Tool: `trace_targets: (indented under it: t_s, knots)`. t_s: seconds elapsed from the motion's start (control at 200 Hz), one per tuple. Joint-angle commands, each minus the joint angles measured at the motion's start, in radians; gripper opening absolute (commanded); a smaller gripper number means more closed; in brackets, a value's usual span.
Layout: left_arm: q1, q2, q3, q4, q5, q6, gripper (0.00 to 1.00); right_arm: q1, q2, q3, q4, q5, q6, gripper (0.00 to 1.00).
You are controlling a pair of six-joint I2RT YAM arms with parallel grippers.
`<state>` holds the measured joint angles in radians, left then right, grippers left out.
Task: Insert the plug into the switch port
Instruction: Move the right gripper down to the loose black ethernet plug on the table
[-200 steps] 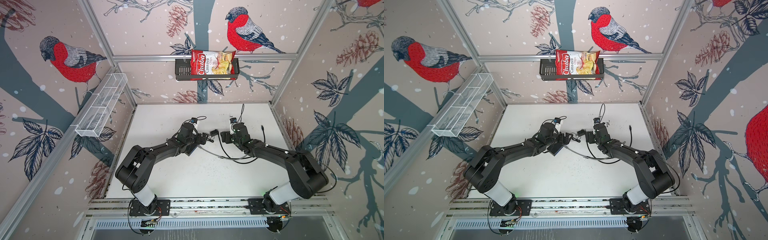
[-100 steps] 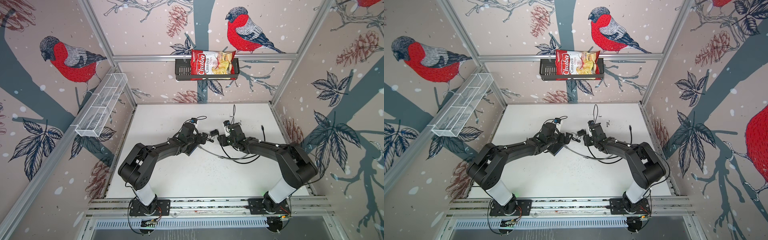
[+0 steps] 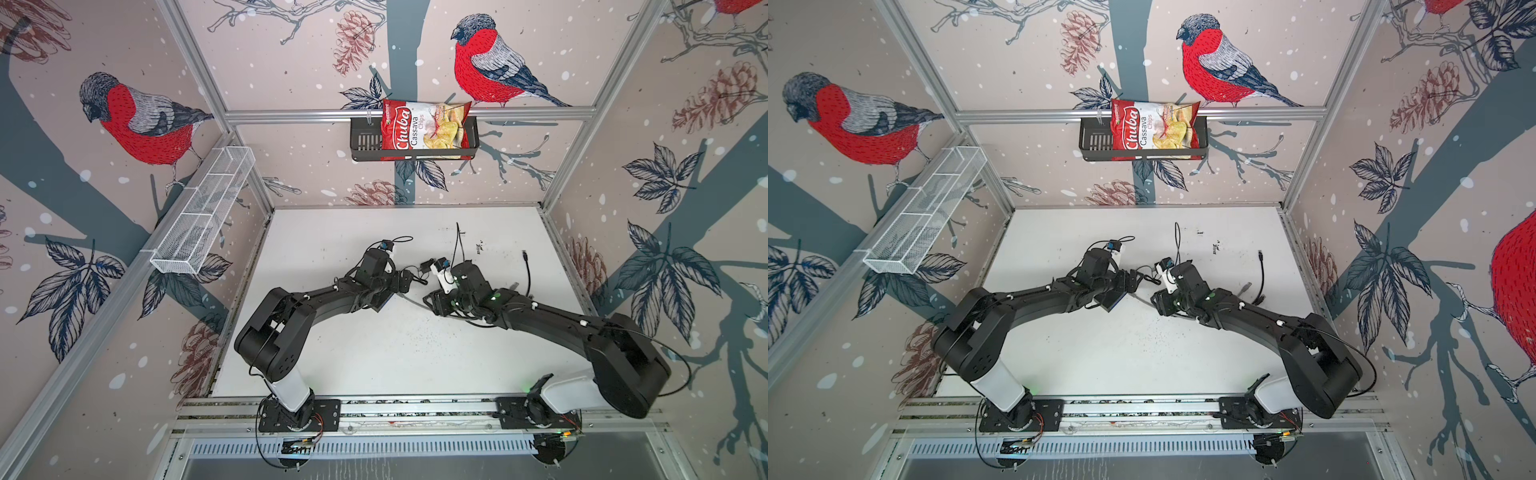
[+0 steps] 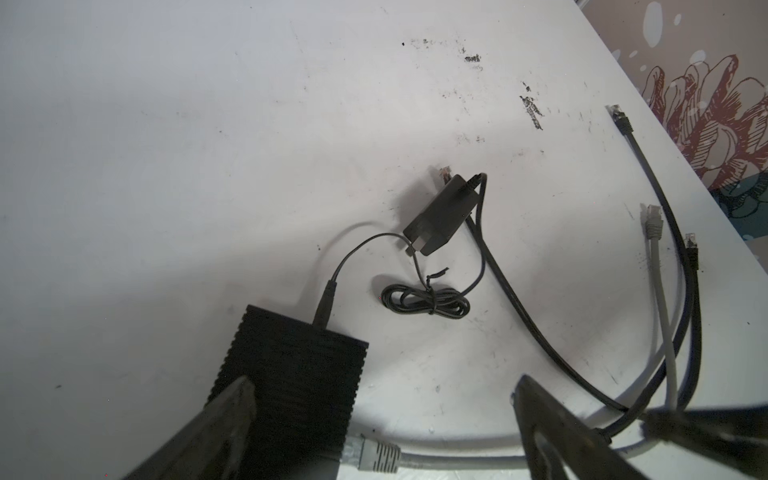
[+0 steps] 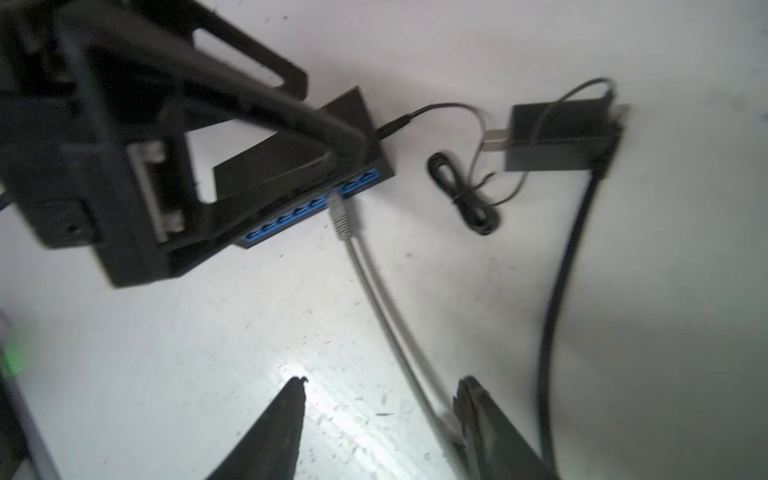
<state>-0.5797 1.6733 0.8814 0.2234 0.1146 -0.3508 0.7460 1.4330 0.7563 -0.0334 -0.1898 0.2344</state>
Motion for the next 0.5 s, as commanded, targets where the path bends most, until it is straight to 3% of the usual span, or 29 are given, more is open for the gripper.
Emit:
trace_targets:
  t_s: [0.0, 0.495]
  knots:
    - [0.000, -0.021, -0.016, -0.012, -0.035, -0.028, 0.96, 0.036, 0.037, 0.008, 0.022, -0.099, 0.020, 0.61]
    - [0.040, -0.081, -0.050, -0.038, -0.090, -0.045, 0.96, 0.067, 0.288, 0.128, -0.027, -0.008, -0.010, 0.65]
